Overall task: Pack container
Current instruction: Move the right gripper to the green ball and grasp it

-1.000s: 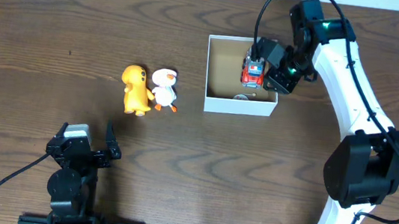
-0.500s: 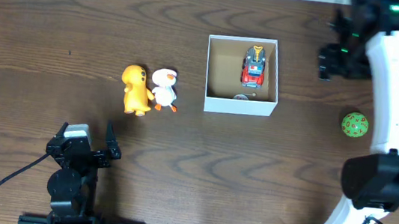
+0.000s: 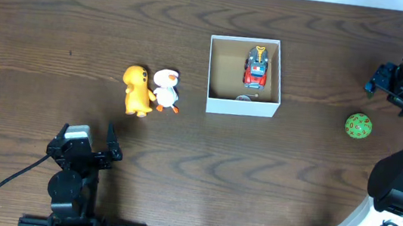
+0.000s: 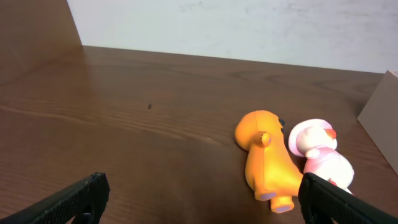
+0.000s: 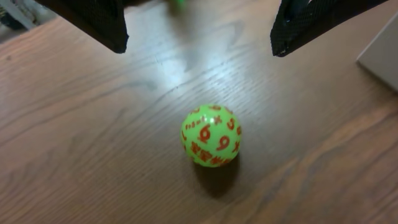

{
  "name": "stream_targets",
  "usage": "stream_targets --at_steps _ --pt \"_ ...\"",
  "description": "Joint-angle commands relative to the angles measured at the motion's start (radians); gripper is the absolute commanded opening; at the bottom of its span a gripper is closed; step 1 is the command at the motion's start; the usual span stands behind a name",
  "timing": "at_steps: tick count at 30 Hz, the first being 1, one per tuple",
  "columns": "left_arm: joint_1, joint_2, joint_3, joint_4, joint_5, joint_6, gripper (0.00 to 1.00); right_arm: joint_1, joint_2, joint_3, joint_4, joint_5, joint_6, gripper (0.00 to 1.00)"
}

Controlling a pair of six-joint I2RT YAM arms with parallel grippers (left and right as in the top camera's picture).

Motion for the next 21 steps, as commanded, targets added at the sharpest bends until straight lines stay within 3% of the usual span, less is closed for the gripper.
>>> stream_targets --at_steps 1,10,21 --pt "0.0 0.0 -0.014 -0.04 0.007 0.006 0.98 -0.002 -0.01 -0.09 0.06 0.01 0.037 0.77" --pt "0.0 0.0 -0.014 -0.04 0.007 0.006 0.98 -0.018 -0.01 -0.351 0.382 -0.001 0.037 0.76" --pt "0.0 0.0 -0.014 -0.04 0.007 0.006 0.98 -0.091 -0.01 -0.578 0.491 -0.021 0.037 0.72"
